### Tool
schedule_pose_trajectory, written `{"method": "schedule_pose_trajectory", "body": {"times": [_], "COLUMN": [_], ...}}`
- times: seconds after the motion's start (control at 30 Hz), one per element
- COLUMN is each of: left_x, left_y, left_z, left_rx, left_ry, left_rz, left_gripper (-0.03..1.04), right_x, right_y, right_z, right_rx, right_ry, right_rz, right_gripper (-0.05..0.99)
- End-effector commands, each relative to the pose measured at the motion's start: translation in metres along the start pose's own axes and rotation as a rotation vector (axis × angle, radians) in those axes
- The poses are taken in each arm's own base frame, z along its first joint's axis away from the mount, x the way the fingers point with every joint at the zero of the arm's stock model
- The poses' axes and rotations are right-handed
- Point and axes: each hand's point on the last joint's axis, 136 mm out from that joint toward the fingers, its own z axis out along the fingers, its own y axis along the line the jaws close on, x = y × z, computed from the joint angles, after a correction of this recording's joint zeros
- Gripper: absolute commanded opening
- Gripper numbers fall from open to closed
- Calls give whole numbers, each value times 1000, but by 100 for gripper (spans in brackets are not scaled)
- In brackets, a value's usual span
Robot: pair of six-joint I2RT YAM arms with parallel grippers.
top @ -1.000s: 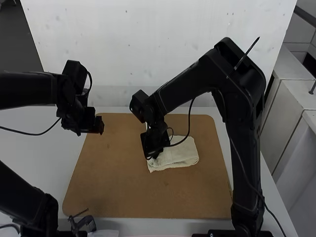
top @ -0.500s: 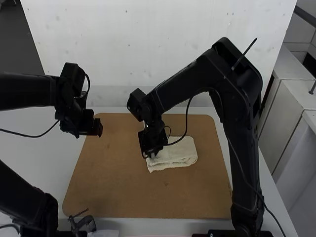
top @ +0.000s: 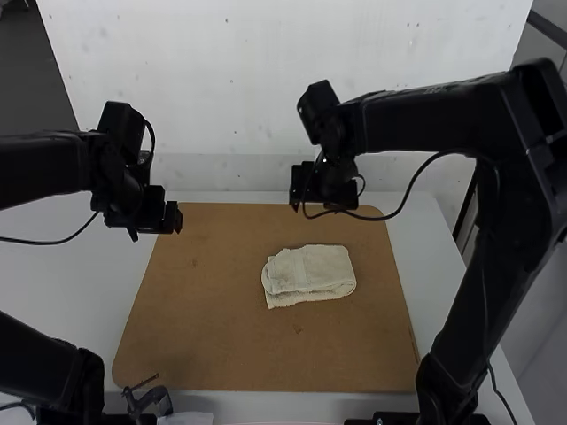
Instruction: Fold the towel.
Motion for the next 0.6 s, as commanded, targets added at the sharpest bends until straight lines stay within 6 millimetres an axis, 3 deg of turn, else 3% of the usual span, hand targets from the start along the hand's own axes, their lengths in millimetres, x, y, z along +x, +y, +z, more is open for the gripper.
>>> {"method": "schedule_pose_trajectory", "body": {"times": [0.0,0.1,0.27,0.57], "left_x": [-9,-13,-16,-18], "left_y": [4,6,12,10], "left_z": [-7,-6,-9,-26], "left_rx": [0,-3,-3,8], "left_ry": [-39,-54,-72,-150], "left_rz": [-1,-5,-22,-20], "left_gripper": [99,99,99,99], "right_x": [-12,-19,-9,17], "right_y": [-58,-100,-159,-184], "right_z": [-4,-8,-24,-83], "right_rx": [60,98,147,154], "right_ry": [-63,-134,-210,-478], "right_rz": [52,105,183,195], "right_gripper": [96,96,96,96]}}
